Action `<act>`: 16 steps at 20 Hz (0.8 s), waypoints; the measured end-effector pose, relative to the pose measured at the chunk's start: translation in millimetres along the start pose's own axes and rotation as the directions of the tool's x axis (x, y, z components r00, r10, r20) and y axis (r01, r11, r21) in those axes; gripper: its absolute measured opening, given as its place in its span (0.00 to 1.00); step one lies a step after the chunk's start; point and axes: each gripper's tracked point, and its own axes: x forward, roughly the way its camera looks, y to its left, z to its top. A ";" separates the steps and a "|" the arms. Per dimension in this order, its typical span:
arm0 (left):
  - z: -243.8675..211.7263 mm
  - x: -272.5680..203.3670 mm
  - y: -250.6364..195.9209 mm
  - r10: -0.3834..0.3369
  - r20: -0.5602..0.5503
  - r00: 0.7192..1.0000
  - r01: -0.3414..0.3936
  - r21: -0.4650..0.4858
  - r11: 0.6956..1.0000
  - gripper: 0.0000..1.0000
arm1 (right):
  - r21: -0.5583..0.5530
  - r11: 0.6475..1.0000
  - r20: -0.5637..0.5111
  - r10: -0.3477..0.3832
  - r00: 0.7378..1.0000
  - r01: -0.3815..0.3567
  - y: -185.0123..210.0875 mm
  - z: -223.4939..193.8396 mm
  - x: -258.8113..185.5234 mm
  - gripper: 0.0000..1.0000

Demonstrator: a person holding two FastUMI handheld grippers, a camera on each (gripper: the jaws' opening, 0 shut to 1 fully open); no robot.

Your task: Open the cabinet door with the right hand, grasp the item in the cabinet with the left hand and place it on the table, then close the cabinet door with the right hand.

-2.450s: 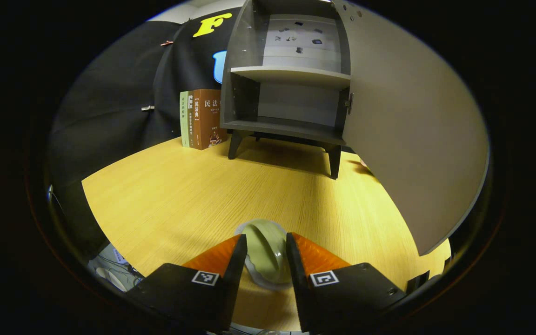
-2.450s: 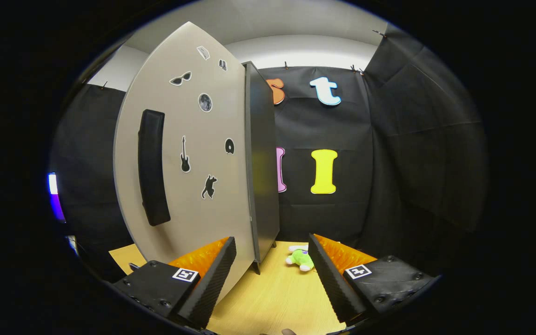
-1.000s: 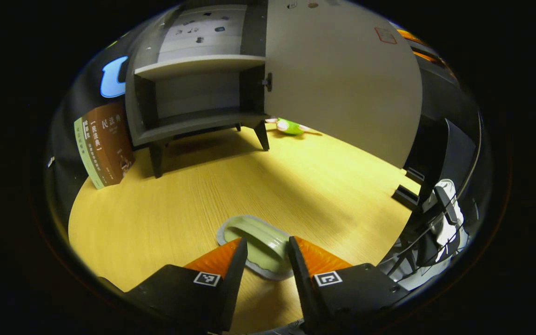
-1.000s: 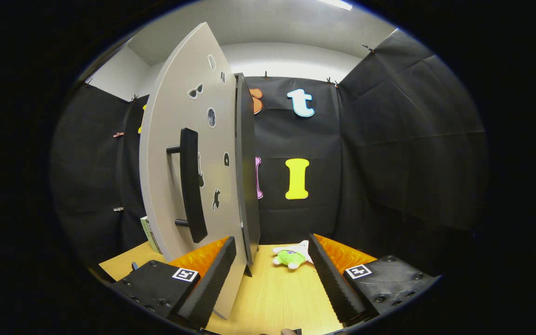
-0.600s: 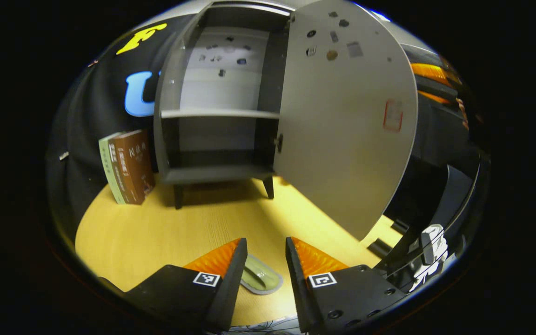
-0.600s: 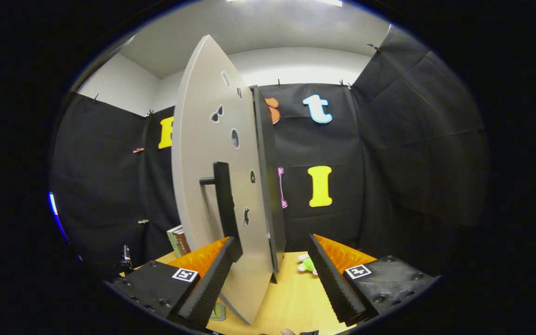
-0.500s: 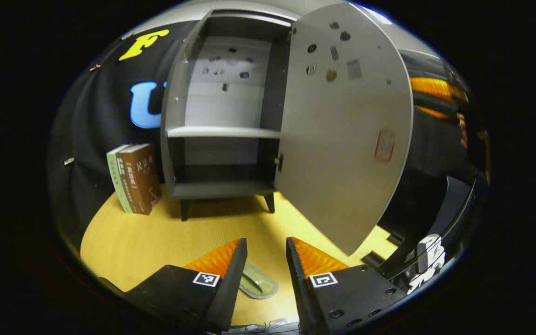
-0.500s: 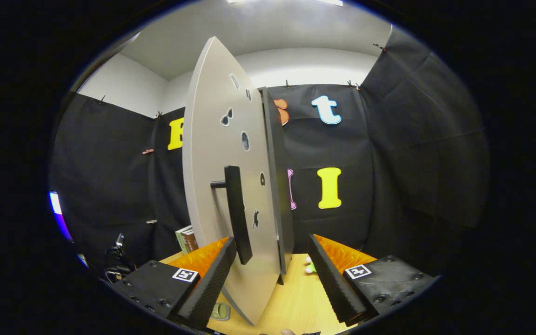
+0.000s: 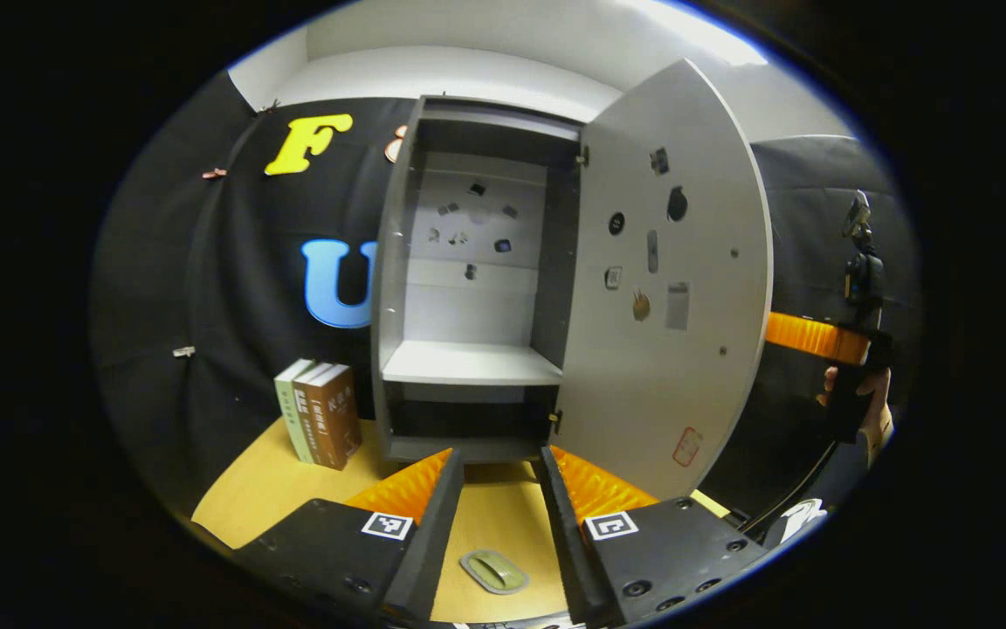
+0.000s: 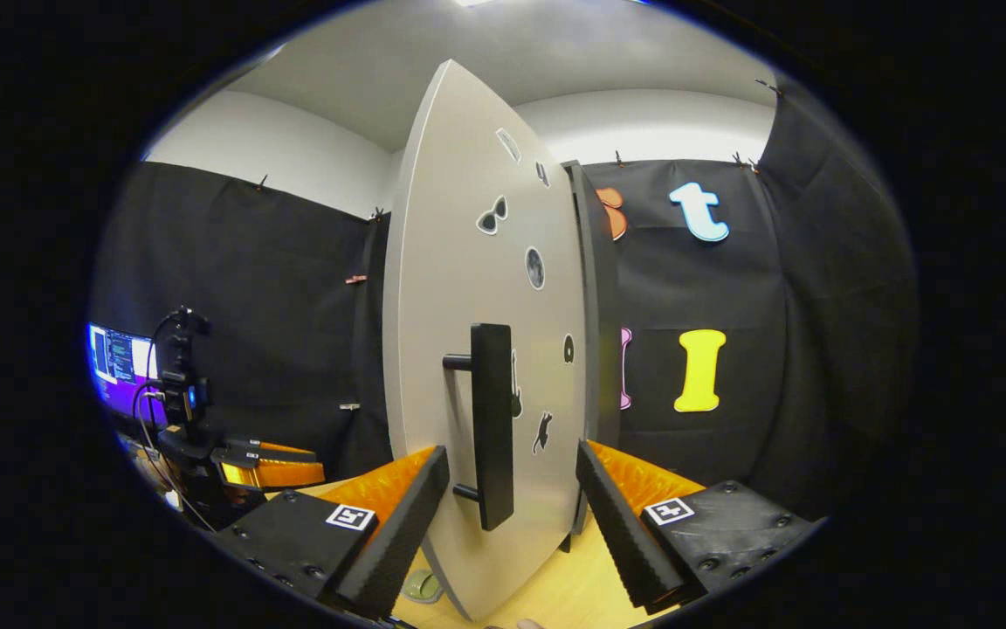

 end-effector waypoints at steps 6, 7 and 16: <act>5.5 5.7 37.3 -0.035 0.006 0.999 0.035 0.001 0.999 0.55 | -0.013 0.999 -0.003 -0.041 0.999 0.041 26.7 -3.9 22.5 0.96; 9.7 10.5 46.3 -0.058 0.012 0.998 0.058 0.003 0.998 0.55 | -0.014 0.998 0.004 -0.059 0.998 0.059 37.3 -4.5 29.9 0.96; 29.1 27.4 143.4 -0.186 -0.006 0.983 0.186 0.057 0.981 0.55 | 0.055 0.995 0.043 -0.090 0.995 0.087 152.0 -14.5 123.8 0.98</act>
